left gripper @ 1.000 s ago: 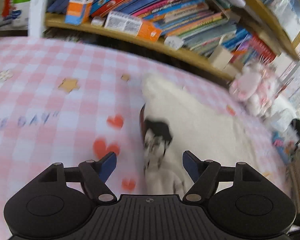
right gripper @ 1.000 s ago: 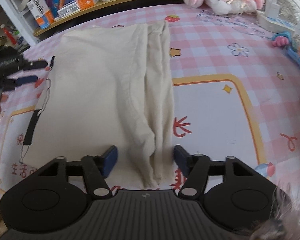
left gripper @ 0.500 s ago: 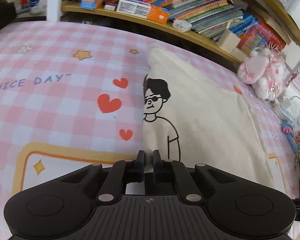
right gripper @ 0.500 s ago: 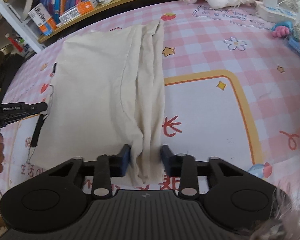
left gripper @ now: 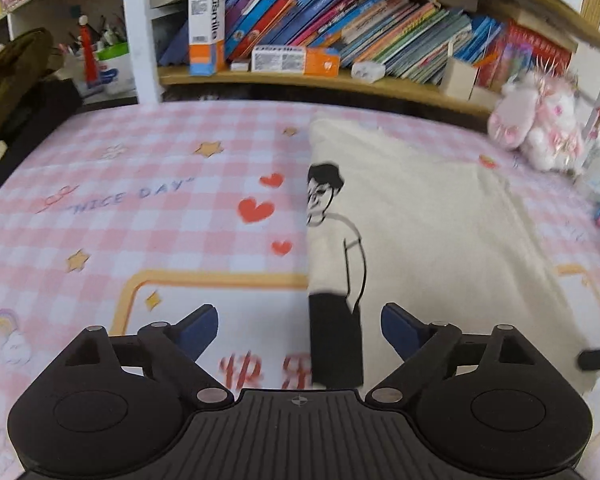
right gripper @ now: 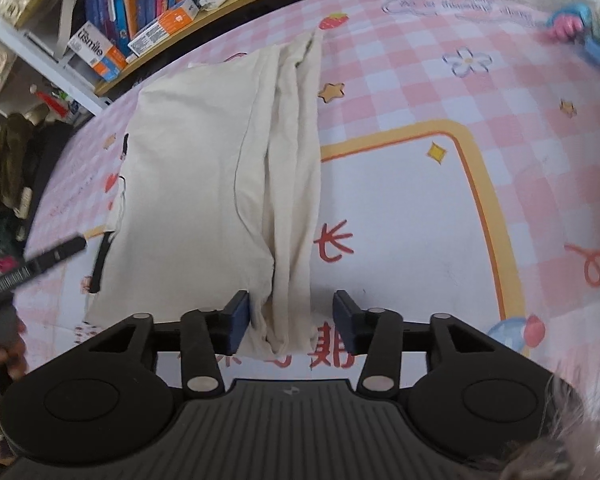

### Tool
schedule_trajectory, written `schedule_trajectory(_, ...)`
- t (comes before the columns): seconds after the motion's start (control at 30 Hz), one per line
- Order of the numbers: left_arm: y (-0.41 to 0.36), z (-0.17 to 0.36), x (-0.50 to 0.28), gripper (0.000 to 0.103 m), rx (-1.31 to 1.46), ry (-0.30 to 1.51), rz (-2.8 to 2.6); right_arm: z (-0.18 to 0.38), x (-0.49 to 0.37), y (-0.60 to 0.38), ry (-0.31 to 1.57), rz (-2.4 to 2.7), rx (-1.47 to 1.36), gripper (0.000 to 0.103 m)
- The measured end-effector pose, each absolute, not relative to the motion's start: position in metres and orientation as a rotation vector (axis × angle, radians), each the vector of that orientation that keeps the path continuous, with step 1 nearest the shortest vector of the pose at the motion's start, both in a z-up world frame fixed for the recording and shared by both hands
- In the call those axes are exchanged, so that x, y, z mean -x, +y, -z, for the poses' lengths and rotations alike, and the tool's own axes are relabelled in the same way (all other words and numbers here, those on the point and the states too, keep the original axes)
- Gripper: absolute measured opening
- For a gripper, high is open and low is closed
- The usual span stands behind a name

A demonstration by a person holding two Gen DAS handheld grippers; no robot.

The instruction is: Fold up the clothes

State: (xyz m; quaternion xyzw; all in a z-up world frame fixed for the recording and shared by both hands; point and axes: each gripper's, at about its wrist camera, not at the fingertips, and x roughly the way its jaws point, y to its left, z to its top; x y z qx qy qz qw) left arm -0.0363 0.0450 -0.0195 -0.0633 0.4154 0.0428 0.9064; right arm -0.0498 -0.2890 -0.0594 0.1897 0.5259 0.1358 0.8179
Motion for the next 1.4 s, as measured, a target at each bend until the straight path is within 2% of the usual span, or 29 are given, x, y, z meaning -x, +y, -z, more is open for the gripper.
schedule_trajectory(0.2, 0.035, 0.013, 0.063, 0.097, 0.164, 0.795, -0.103, 0.06, 0.056, -0.304, 1.17, -0.324, -0.498, 0.055)
schedule_trajectory(0.53, 0.025, 0.021, 0.083, 0.099, 0.337, 0.826, -0.05, 0.062, 0.056, -0.315, 1.173, -0.346, -0.571, 0.055)
schedule_trajectory(0.93, -0.008, 0.015, 0.075, 0.099, -0.045, 0.89, -0.095, 0.063, 0.047, -0.313, 1.183, -0.374, -0.563, 0.055)
schedule_trajectory(1.17, -0.003, 0.017, 0.072, 0.099, -0.009, 0.939, -0.081, 0.061, 0.039, -0.3, 1.197, -0.385, -0.509, 0.046)
schedule_trajectory(1.27, -0.005, 0.02, 0.071, 0.099, 0.005, 0.947, -0.06, 0.06, 0.037, -0.295, 1.197, -0.378, -0.468, 0.038)
schedule_trajectory(1.33, -0.006, 0.021, 0.07, 0.099, 0.013, 0.952, -0.045, 0.06, 0.036, -0.293, 1.198, -0.373, -0.447, 0.026)
schedule_trajectory(1.4, -0.008, 0.022, 0.07, 0.099, 0.041, 0.945, -0.011, 0.062, 0.035, -0.293, 1.206, -0.372, -0.447, 0.021)
